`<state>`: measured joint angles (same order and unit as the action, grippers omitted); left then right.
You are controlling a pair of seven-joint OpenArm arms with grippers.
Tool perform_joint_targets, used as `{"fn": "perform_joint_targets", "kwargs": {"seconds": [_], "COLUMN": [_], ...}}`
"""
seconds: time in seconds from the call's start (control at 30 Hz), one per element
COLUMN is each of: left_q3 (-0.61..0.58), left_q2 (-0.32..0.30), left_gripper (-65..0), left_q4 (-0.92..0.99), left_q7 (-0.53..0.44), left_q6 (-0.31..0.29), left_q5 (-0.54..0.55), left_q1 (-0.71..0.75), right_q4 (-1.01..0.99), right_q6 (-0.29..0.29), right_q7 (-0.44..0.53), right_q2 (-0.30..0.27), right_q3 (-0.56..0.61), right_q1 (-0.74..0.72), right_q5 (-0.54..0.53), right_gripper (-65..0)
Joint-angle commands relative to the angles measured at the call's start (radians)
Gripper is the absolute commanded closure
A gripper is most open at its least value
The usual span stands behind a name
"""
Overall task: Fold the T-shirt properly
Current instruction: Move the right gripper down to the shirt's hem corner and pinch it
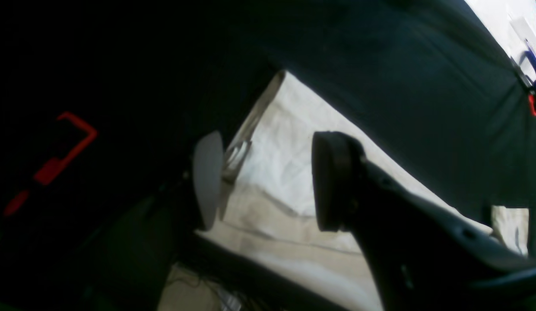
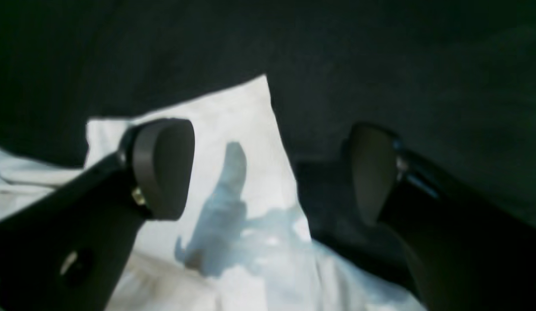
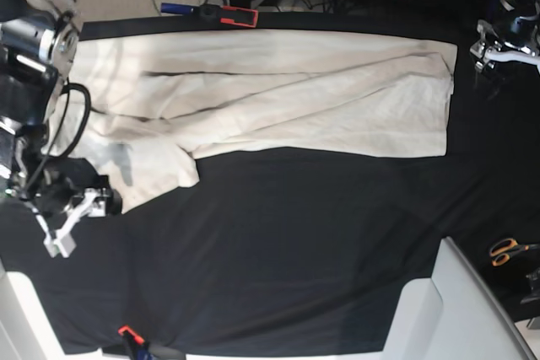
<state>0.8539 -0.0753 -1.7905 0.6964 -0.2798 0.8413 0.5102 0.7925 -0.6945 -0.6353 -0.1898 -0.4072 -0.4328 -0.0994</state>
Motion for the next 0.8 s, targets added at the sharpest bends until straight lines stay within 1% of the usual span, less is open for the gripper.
{"fn": "perform_joint_targets", "kwargs": {"seconds": [0.0, 0.07, 0.17, 0.27, 0.3, 0.33, 0.47, 0.77], "left_q3": [0.008, 0.008, 0.008, 0.008, 0.008, 0.008, 0.006, 0.005], "left_q2": [-0.013, -0.013, -0.013, -0.013, -0.013, -0.013, -0.013, -0.013], "left_gripper": [-32.9, -32.9, -32.9, -32.9, -32.9, -32.9, -32.9, -32.9], "left_q4": [-0.016, -0.016, -0.016, -0.016, -0.016, -0.016, -0.016, -0.013], "left_q7": [-0.021, -0.021, -0.021, -0.021, -0.021, -0.021, -0.021, -0.021], "left_q6": [-0.005, -0.005, -0.005, -0.005, -0.005, -0.005, -0.005, -0.005], "left_q5": [0.013, 0.013, 0.013, 0.013, 0.013, 0.013, 0.013, 0.013], "left_q1": [0.008, 0.008, 0.008, 0.005, 0.001, 0.0, -0.006, -0.022], "right_q4": [-0.045, -0.164, -0.301, -0.387, -0.405, -0.42, -0.457, -0.459], "right_q6": [-0.004, -0.004, -0.004, -0.004, 0.016, 0.025, 0.025, 0.023], "right_q7": [0.052, 0.131, 0.249, 0.317, 0.331, 0.342, 0.351, 0.345], "right_q2": [-0.02, -0.023, -0.055, -0.072, -0.081, -0.084, -0.079, -0.035], "right_q3": [-0.005, -0.005, -0.006, -0.006, -0.002, 0.0, 0.001, 0.003], "right_q1": [-0.057, -0.093, -0.125, -0.143, -0.143, -0.143, -0.142, -0.137], "right_q5": [0.014, 0.053, 0.082, 0.079, 0.079, 0.08, 0.082, 0.083], "right_gripper": [-52.2, -52.2, -52.2, -52.2, -52.2, -52.2, -52.2, -52.2]}}
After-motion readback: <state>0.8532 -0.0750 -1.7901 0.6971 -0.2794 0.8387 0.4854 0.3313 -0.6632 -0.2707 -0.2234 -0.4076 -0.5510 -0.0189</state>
